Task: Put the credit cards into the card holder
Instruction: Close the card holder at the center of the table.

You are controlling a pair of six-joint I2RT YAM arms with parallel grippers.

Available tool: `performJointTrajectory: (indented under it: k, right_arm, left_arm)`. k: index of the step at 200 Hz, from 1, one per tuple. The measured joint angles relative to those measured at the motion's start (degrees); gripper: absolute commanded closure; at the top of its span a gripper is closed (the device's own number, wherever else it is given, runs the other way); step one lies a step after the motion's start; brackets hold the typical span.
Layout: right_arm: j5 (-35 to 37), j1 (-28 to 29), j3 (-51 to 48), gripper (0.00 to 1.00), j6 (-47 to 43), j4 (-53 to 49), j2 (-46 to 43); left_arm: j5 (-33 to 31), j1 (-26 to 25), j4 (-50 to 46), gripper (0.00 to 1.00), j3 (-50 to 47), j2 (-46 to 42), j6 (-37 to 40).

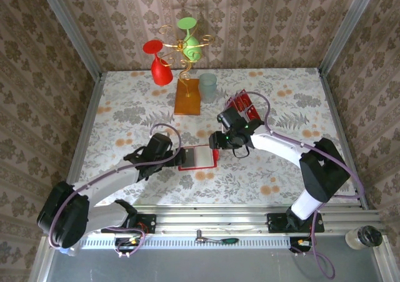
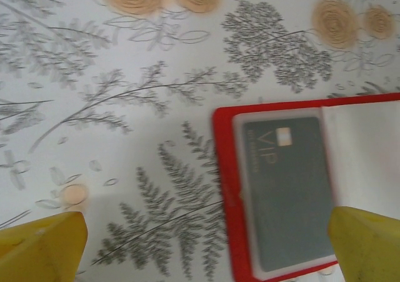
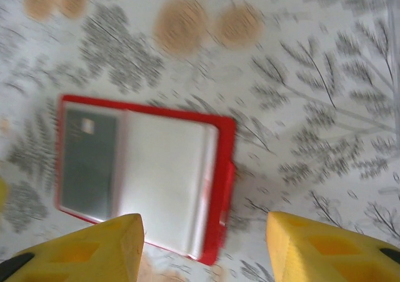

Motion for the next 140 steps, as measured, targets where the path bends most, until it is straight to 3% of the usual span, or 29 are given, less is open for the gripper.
performJointTrajectory:
  k: [27,62,74,98,140]
  right_arm:
    - [-0.2,-0.1,-1.8,0.53,0.3,1.0,2.0]
    - [-0.9,-0.3,-2.3,0.86,1.4,4.3,4.7]
    - [-1.2,-0.4,-2.6,0.93,1.6,5.3,5.4]
    - [-1.9,-0.6,-3.5,0.99,2.1,6.9,5.5]
    - [-3.3,-0.8,-5.6,1.00,3.1,9.6,5.5]
  left_arm:
    - [3.6,0.8,3.2,0.00,2.4,4.8,0.0]
    - [6.6,1.6,7.6,0.00,3.1,9.2,0.0]
    - [7.2,1.8,8.7,0.00,3.1,10.4,0.0]
    - [8.0,1.8,11.0,0.00,3.1,12.0,0.0]
    - [8.9,1.8,14.3,0.00,3.1,13.6,0.0]
